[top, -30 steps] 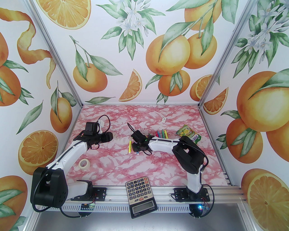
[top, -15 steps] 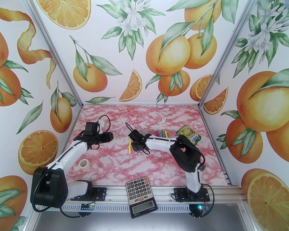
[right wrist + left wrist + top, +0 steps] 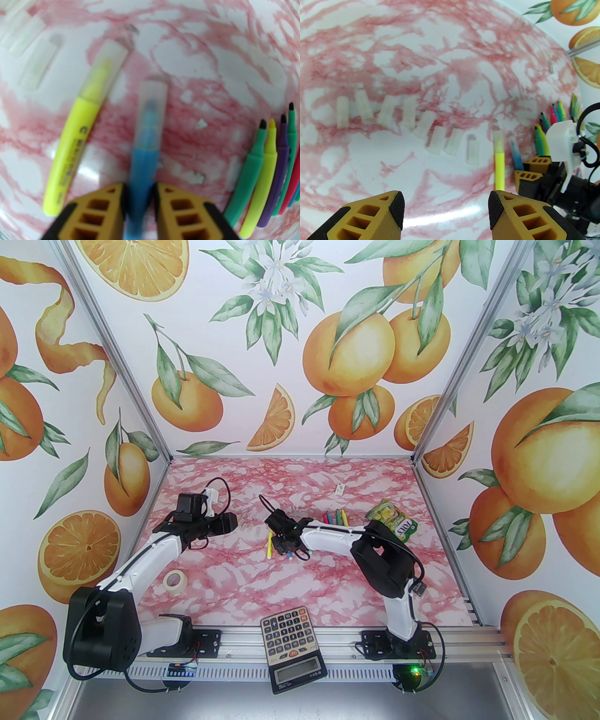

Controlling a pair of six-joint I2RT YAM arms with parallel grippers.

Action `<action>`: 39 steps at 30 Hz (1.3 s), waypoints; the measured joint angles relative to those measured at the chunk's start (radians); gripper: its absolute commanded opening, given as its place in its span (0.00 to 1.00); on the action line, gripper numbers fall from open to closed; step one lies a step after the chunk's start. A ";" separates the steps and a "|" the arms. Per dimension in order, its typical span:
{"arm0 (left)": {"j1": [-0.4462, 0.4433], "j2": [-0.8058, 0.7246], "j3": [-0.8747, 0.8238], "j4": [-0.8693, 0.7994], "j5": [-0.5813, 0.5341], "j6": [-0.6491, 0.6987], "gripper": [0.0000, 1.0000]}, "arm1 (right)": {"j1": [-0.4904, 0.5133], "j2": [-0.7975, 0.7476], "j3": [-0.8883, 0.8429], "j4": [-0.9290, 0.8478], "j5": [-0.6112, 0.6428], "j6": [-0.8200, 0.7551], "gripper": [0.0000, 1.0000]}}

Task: Open the pen caps

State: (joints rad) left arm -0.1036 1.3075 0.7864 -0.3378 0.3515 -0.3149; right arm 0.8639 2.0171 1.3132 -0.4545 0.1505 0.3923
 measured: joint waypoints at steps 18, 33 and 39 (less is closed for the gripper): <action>-0.086 0.099 0.001 0.155 0.137 -0.080 0.62 | -0.021 -0.090 -0.102 0.108 -0.099 -0.008 0.17; -0.188 0.206 0.039 0.319 0.243 -0.181 0.61 | -0.048 -0.246 -0.258 0.291 -0.204 -0.007 0.16; -0.212 0.237 0.050 0.367 0.264 -0.229 0.59 | -0.048 -0.318 -0.314 0.363 -0.235 -0.008 0.16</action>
State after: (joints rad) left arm -0.3161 1.5444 0.8360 0.0296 0.6155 -0.5438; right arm 0.8158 1.6989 0.9993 -0.0917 -0.0845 0.3847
